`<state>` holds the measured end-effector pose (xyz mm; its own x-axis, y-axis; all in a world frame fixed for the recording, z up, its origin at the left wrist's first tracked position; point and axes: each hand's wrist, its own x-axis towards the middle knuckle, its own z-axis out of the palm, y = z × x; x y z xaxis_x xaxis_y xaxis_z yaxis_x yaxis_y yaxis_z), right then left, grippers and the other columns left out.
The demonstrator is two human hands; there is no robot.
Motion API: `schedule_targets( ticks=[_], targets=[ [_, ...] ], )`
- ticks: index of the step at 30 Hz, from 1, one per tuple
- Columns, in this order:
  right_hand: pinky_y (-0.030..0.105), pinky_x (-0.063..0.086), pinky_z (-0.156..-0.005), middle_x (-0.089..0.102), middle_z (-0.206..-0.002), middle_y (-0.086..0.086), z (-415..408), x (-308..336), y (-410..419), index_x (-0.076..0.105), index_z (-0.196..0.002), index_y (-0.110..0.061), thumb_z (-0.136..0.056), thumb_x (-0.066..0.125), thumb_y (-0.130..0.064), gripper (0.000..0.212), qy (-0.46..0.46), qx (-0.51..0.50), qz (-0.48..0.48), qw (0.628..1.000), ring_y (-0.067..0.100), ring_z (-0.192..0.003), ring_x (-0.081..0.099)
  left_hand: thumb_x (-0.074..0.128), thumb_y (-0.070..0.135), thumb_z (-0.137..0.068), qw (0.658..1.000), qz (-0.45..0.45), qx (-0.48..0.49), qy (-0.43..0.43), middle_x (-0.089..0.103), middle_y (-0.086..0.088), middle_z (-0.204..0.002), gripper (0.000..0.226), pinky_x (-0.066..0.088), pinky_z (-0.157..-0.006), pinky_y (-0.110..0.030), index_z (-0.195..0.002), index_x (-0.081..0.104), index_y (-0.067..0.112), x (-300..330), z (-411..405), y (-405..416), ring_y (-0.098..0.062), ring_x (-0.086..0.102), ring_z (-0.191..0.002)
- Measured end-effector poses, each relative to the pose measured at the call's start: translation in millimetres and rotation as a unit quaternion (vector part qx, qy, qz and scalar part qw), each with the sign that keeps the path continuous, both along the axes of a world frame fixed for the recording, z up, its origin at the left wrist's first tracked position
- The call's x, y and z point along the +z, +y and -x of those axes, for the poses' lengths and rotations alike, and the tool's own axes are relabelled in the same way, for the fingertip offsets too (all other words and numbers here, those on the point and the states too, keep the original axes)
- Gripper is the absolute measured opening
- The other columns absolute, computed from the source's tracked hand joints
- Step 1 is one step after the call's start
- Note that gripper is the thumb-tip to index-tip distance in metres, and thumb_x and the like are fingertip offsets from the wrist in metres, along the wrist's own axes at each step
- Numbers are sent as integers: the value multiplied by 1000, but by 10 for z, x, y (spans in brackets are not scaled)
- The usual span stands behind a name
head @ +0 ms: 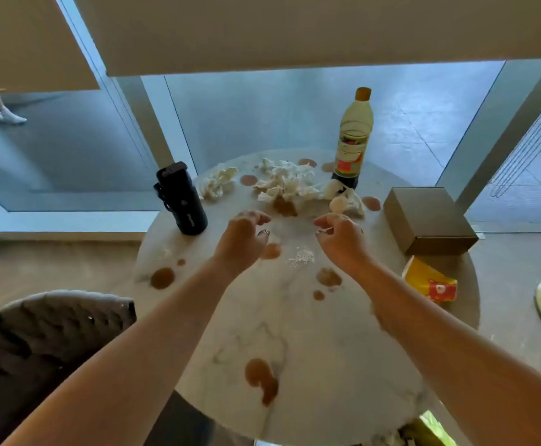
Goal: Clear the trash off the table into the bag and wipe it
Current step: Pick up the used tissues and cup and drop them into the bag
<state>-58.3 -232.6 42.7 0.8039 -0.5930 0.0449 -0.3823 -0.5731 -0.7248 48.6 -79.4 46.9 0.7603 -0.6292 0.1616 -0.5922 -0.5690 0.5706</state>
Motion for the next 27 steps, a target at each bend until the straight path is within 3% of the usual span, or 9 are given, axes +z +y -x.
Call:
schedule_targets(
  ticks=[6, 15, 21, 27],
  targets=[
    [24, 37, -93, 56, -126, 11, -634, 101, -64, 54, -126, -7, -87, 50, 0, 40, 22, -4, 35, 999, 24, -117, 50, 57, 8, -87, 1000, -14, -8, -11, 57, -11, -119, 30, 37, -96, -24, -117, 60, 9, -140, -760, -46, -24, 52, -111],
    [26, 37, -93, 51, -132, 12, -1127, 102, -382, 54, -126, -9, -90, 47, -10, 37, 92, -9, 139, 986, 27, -119, 49, 55, 9, -87, 997, -52, -42, -30, 54, -14, -123, 29, 38, -100, -32, -115, 60, 8, -300, -1385, -437, -27, 48, -118],
    [36, 39, -95, 50, -126, 16, -1467, -235, -791, 47, -130, -8, -89, 50, -12, 42, 148, 37, 143, 978, 31, -117, 47, 56, 10, -85, 995, -88, -44, -15, 53, -12, -125, 29, 42, -97, -39, -114, 60, 10, -553, -1673, -795, -29, 49, -116],
    [35, 37, -97, 46, -131, 13, -1737, -627, -1208, 47, -128, -6, -89, 54, -15, 41, 202, 58, 155, 965, 29, -119, 45, 60, 25, -85, 992, -126, -10, 1, 52, -10, -124, 32, 42, -96, -46, -113, 58, 10, -952, -1873, -1175, -30, 45, -118]
  ],
)
